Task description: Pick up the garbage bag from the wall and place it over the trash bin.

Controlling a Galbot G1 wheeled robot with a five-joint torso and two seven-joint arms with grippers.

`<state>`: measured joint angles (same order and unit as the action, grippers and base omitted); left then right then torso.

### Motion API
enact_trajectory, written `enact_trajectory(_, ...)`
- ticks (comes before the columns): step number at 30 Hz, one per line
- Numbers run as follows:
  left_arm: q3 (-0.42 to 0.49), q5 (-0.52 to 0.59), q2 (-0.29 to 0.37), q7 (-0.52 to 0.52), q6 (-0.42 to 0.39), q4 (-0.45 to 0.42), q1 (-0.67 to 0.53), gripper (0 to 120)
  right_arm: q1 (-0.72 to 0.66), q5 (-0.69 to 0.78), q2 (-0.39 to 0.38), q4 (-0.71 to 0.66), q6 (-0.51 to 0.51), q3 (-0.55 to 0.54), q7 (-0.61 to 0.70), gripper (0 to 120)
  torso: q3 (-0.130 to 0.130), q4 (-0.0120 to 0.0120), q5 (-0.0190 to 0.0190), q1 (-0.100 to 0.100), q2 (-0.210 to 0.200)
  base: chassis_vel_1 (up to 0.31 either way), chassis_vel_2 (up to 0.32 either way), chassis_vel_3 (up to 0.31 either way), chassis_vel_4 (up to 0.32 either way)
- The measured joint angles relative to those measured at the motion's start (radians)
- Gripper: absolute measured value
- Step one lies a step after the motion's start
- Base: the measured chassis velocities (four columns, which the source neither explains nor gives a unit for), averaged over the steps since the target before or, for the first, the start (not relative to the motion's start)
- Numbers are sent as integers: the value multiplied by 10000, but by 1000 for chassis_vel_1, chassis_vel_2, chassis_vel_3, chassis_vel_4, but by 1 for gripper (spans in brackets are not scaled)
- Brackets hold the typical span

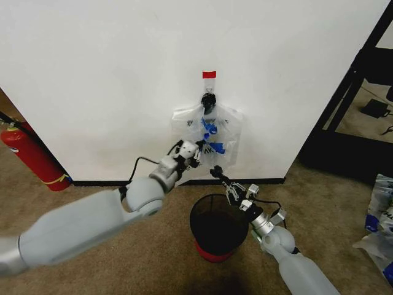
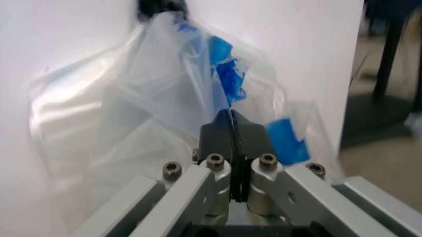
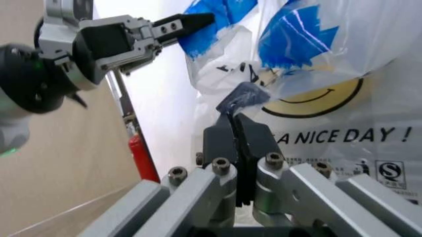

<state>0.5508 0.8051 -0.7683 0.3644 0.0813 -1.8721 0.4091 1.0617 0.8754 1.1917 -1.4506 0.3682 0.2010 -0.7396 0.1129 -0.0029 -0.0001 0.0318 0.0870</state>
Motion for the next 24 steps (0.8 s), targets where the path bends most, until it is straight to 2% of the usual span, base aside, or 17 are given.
enact_trajectory(1,-99,67,-8,-49,98,4,116,0,0,-1,-6,-8,6,-10,3,0,0,0,1,0,0,0,0,0,0)
enact_trajectory(2,-585,419,-93,-319,566,48,709,0,25,-67,-89,-110,110,-98,115,0,0,0,-1,0,-1,0,0,0,0)
enact_trajectory(5,-790,572,-171,-421,741,108,967,0,69,-236,-188,-227,180,-172,325,0,0,0,1,0,0,0,0,0,0)
enact_trajectory(10,-1395,899,-498,-558,1167,411,1582,0,620,-1487,-1342,-1348,364,-320,1184,19,0,-5,4,0,0,0,0,0,0)
enact_trajectory(13,-1518,1061,-501,-562,1179,340,1652,0,861,-2099,-1806,-1642,368,6,944,26,0,-2,3,0,0,0,0,0,0)
enact_trajectory(16,-1603,1205,-511,-562,1202,300,1728,0,1198,-2568,-2480,-2074,339,870,-407,39,0,-6,3,0,0,0,0,0,0)
enact_trajectory(17,-1642,1229,-534,-563,1207,281,1757,0,1222,-2575,-2588,-2214,338,1036,-513,45,0,-7,3,0,0,0,0,0,0)
enact_trajectory(19,-1684,1257,-560,-563,1208,258,1796,0,1211,-2582,-2683,-2358,371,1139,-408,46,0,-7,2,0,0,0,0,0,0)
enact_trajectory(22,-1809,1361,-670,-556,1209,184,1981,0,703,-2884,-2996,-2733,558,802,1644,61,0,-3,2,0,0,0,0,0,0)
enact_trajectory(24,-1881,1408,-731,-535,1206,157,2104,0,124,-3338,-3198,-2697,611,146,3162,70,1,2,2,1,0,0,0,0,0)
